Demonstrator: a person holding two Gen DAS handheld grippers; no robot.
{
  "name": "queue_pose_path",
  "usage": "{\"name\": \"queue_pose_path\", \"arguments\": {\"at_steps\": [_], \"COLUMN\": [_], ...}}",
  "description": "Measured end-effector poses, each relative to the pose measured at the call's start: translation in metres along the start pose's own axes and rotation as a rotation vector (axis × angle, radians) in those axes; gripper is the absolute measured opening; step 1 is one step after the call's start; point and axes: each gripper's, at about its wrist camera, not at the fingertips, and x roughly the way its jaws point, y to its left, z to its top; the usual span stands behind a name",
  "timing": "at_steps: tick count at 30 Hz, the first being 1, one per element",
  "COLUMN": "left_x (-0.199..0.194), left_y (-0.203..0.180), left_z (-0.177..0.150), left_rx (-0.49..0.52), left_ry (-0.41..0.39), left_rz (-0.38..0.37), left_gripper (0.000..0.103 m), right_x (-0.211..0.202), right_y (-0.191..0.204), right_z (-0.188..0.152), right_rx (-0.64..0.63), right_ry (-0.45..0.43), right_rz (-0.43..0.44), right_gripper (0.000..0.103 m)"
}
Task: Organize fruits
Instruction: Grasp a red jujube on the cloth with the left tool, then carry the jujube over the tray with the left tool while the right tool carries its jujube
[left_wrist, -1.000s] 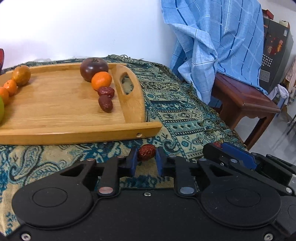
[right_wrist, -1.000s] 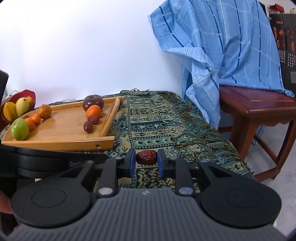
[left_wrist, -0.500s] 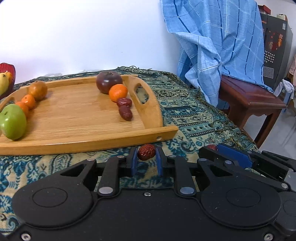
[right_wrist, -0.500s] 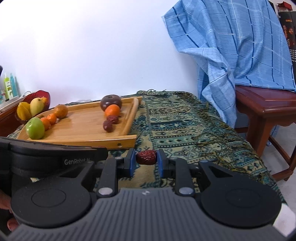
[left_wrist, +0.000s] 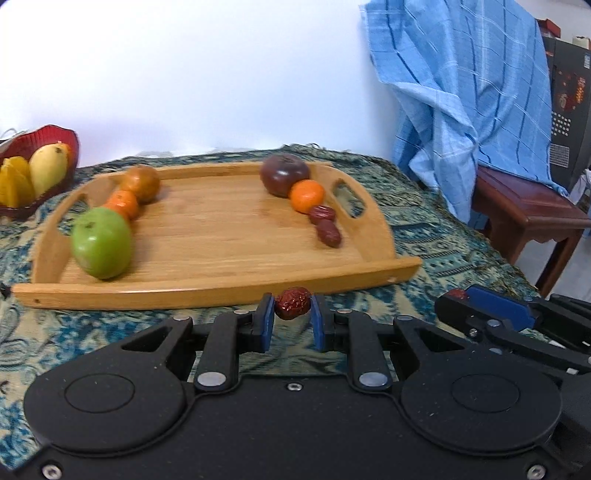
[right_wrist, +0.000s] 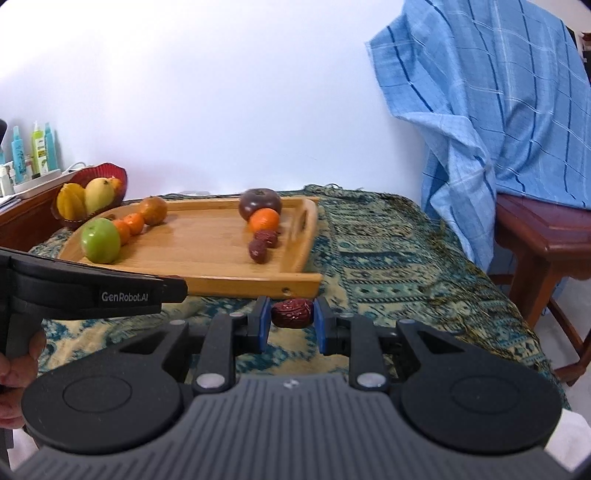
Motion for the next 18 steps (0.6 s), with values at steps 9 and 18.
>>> {"name": "queue_pose_path", "arguments": {"at_steps": [9,18], "left_x": [-0.011,-0.012], "left_y": [0.040,0.071], "left_z": [0.003,0.017], "left_rx": [-0.030,-0.037], "left_ry": [-0.024,-0.057], "left_rz": [0.040,0.069], "left_gripper": [0.020,0.020], "right_x": [0.012,0.030], "right_y": [0.029,0.052], "right_z": [0.019,0.029], "right_rx": [-0.032,-0.049], "right_ry": [-0.020,-0.018], "right_rz": [0.023,0.037], "right_gripper": [0.029,0.029]}}
